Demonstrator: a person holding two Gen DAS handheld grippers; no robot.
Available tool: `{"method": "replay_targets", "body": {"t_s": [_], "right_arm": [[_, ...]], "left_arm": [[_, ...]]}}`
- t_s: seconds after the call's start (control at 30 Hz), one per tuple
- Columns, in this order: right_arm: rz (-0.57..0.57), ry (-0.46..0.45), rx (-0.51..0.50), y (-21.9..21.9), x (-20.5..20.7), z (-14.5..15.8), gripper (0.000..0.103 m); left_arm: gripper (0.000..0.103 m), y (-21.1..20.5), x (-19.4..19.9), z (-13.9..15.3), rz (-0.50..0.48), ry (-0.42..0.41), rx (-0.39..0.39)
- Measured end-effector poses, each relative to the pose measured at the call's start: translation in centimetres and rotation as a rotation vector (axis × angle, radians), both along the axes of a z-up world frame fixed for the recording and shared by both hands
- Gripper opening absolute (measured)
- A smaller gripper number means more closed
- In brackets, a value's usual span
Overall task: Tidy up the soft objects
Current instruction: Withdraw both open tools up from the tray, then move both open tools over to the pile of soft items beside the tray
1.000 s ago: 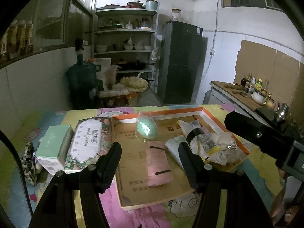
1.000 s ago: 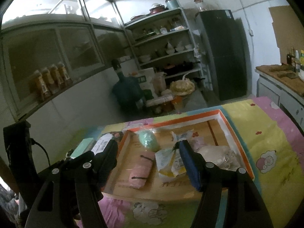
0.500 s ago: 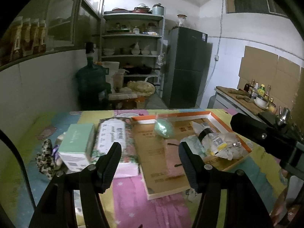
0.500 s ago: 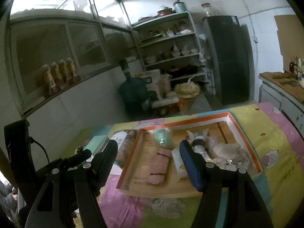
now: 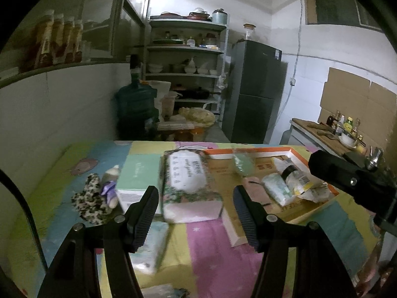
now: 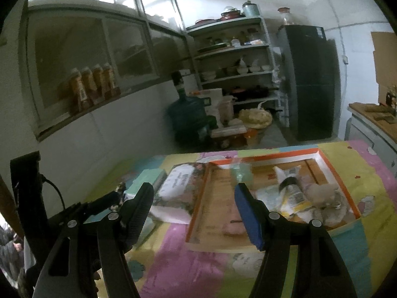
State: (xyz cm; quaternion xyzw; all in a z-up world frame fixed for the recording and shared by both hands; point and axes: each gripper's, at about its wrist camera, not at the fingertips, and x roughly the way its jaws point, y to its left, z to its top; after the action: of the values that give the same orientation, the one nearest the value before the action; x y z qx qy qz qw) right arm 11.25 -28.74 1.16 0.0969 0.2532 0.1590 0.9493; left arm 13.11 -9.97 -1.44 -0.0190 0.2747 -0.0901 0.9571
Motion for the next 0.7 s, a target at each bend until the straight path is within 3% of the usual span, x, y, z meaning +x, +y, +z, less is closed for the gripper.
{"method": "replay_targets", "body": {"t_s": [0.1, 0.17, 0.33, 0.53, 0.7], "right_arm": [[0.019, 0.002, -0.005, 1.2, -0.2, -0.1, 0.07], [0.03, 0.004, -0.007, 2.0, -0.3, -0.2, 0.076], [0.062, 0.013, -0.009, 3.6, -0.9, -1.0, 0.077], [0.153, 0.086, -0.033, 7.0, -1.3, -4.2, 0.077], [0.293, 0.168, -0.039, 10.4, -1.6, -7.5, 0.077]], "left_arm": [[0.062, 1.4, -0.4, -0.1, 0.011, -0.007, -0.007], [0.062, 2.5, -0.5, -0.2, 0.02, -0.009, -0.01], [0.062, 6.1, -1.2, -0.5, 0.067, -0.021, -0.008], [0.062, 12.4, -2.0, -0.9, 0.175, -0.024, -0.023], [0.062, 15.2, -2.7, -1.6, 0.208, -0.015, -0.04]]}}
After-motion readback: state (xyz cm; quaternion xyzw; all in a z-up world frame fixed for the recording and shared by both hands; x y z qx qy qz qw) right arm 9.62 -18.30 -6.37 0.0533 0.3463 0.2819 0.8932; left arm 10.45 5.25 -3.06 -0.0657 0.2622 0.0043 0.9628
